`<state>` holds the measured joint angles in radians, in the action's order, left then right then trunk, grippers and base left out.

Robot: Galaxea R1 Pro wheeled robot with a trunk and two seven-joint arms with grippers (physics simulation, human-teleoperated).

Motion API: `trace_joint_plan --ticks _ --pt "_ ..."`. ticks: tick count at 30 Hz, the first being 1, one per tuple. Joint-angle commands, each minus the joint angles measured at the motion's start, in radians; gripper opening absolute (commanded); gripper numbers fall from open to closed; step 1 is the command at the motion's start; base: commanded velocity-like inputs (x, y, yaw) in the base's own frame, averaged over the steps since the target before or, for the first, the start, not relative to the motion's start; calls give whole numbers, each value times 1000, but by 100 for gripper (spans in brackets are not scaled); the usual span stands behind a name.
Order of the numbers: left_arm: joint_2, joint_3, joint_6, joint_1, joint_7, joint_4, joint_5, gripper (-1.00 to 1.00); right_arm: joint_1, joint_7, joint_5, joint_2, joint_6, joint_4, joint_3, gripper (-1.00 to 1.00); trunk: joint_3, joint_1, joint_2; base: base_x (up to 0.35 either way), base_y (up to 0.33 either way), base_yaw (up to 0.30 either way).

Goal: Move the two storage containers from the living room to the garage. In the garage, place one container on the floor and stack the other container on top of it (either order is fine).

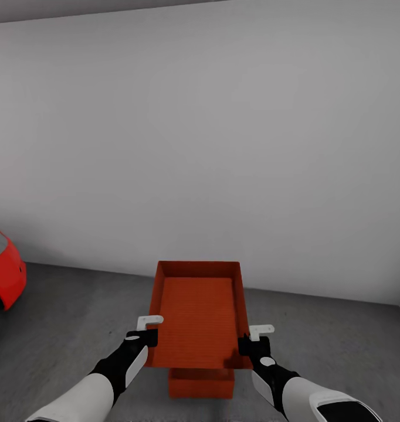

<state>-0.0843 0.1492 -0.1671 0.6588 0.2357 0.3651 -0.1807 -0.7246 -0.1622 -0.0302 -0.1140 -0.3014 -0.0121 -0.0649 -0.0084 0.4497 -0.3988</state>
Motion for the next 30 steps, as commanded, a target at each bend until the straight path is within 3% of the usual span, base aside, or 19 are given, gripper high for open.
trace_joint_plan --ticks 1,30 --pt "1 -43 -8 1 14 46 10 -100 0 -13 23 0 -5 3 25 -100 -3 0 -1 0 0 0" --pt "1 -43 -8 1 14 46 10 -100 0 -13 23 0 -7 3 25 -100 -49 0 -1 39 0 0"
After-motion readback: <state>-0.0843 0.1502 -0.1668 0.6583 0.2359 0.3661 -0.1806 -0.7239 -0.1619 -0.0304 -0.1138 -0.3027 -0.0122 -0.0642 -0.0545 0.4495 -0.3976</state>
